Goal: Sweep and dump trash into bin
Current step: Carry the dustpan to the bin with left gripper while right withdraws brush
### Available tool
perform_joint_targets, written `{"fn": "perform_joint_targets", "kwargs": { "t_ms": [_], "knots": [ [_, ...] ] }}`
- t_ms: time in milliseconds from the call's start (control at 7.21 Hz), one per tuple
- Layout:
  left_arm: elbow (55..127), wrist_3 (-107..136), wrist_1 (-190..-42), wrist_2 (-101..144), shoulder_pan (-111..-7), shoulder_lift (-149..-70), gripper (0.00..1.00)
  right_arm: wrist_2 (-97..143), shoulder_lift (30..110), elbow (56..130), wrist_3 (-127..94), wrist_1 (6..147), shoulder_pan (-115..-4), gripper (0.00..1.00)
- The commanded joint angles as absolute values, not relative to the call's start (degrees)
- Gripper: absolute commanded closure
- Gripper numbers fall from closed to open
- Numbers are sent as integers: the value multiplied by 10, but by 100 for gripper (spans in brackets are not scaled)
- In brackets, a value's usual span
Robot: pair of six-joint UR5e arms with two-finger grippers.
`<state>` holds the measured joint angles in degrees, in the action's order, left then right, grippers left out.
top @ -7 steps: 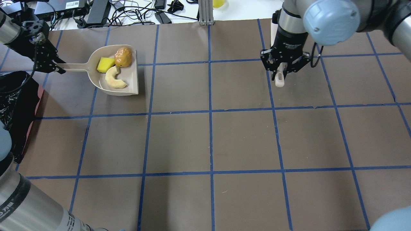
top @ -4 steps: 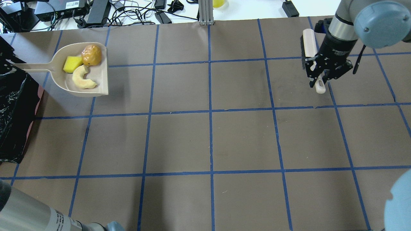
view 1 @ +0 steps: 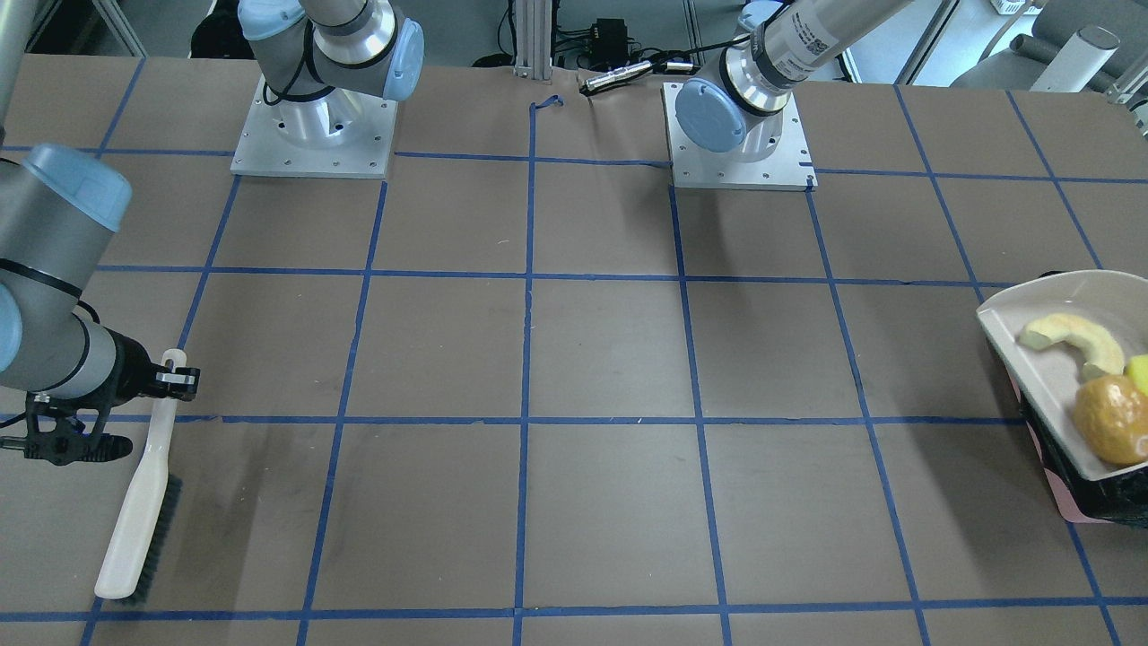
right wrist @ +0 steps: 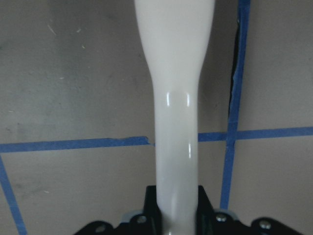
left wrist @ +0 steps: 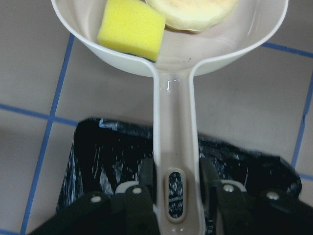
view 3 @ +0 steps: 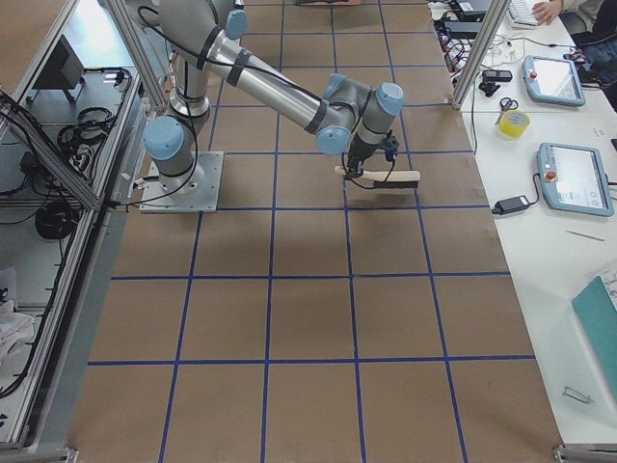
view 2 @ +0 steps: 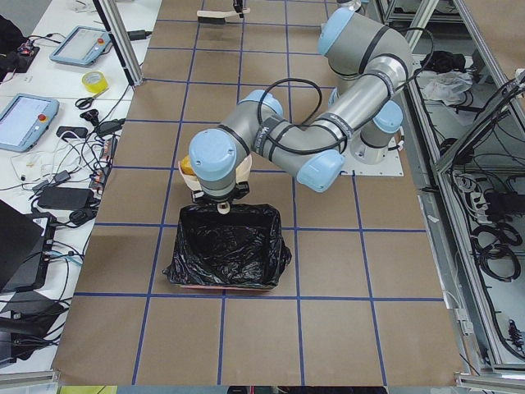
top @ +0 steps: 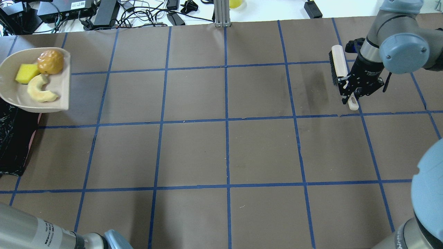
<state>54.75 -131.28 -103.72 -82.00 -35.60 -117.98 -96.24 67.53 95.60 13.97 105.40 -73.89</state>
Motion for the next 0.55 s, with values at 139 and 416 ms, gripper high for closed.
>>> {"fn": "perform_joint_targets", "kwargs": {
  "t_ms": [139, 416],
  "knots": [
    [503, -1404, -993, -887, -297, -1193, 100, -985, 674, 958, 156, 1012, -705, 100],
    [504, -1439, -924, -938, -289, -1195, 100, -982, 674, 957, 153, 1016, -700, 100]
  ]
}}
